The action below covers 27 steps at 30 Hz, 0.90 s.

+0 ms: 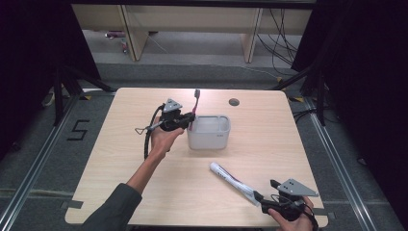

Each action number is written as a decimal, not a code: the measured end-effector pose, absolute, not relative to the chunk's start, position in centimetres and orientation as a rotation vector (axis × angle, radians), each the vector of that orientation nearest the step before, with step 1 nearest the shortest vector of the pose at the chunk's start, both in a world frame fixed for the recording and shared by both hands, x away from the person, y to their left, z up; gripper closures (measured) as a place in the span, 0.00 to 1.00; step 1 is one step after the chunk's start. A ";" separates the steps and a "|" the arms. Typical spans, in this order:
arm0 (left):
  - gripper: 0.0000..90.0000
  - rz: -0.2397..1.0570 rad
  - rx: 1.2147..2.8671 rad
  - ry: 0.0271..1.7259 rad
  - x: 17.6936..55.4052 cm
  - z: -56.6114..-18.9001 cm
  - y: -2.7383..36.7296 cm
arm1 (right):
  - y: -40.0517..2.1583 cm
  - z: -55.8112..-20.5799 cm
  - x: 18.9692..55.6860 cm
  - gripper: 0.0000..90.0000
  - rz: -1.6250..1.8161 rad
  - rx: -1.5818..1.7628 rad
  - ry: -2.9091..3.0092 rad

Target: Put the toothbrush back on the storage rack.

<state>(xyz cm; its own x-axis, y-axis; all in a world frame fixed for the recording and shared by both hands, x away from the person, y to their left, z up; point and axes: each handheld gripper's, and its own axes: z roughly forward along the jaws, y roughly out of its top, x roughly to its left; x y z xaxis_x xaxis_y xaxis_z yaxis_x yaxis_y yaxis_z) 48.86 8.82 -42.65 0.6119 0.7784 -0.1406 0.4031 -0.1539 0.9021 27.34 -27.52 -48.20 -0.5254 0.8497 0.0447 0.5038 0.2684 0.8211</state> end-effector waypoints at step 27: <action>0.91 0.500 1.838 0.978 48.7 -43.3 8.4 | -27.6 -48.2 27.4 0.28 1.154 1.226 2.145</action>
